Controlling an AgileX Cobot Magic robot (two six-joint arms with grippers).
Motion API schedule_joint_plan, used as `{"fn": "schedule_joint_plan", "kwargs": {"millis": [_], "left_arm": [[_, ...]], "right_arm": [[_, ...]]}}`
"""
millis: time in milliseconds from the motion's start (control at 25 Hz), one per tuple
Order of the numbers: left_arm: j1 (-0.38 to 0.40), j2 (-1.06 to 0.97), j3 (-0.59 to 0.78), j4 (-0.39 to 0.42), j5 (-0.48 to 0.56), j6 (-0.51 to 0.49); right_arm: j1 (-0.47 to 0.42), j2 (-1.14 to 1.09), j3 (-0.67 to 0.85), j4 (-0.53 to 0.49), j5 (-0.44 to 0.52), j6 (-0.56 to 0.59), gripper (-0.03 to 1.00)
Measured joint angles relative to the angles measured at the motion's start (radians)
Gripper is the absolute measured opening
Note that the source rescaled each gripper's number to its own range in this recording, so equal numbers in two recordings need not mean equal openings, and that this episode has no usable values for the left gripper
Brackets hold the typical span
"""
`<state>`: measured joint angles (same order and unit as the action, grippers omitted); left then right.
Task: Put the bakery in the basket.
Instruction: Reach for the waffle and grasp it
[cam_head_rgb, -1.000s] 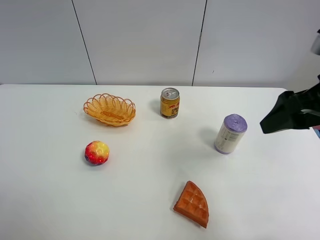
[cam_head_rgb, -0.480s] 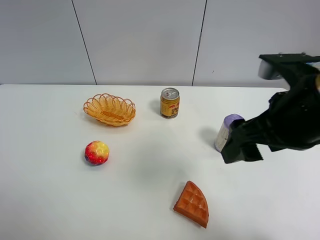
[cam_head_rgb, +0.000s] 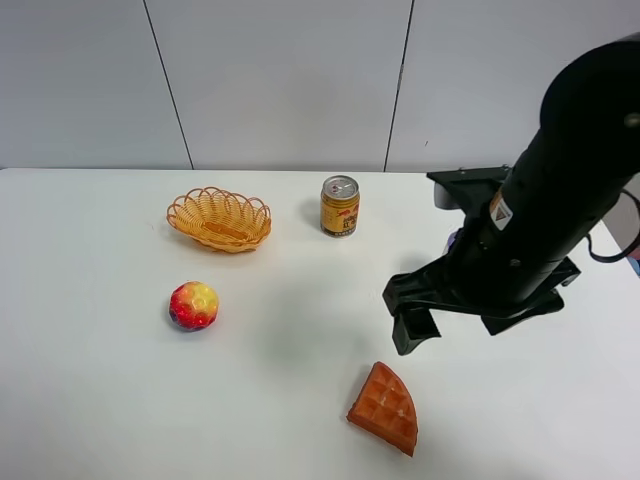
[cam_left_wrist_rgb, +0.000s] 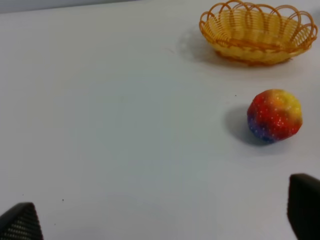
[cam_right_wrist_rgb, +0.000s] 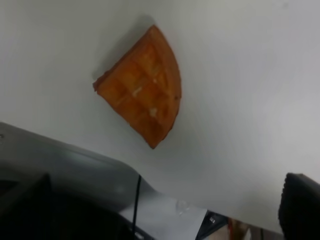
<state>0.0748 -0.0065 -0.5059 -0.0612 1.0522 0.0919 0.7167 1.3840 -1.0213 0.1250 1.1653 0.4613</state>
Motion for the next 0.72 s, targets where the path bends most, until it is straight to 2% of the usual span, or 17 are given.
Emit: {"fn": "schedule_joint_plan", "kwargs": {"millis": [440,720], "left_arm": [[0.0,0.0,0.0,0.0,0.0,0.0],[0.0,0.0,0.0,0.0,0.0,0.0]], "right_arm": [[0.011,0.149,0.0,0.039,-0.042,0.055,1.0],[0.042,0.263,0.0,0.08,-0.078,0.133,1.0]]}}
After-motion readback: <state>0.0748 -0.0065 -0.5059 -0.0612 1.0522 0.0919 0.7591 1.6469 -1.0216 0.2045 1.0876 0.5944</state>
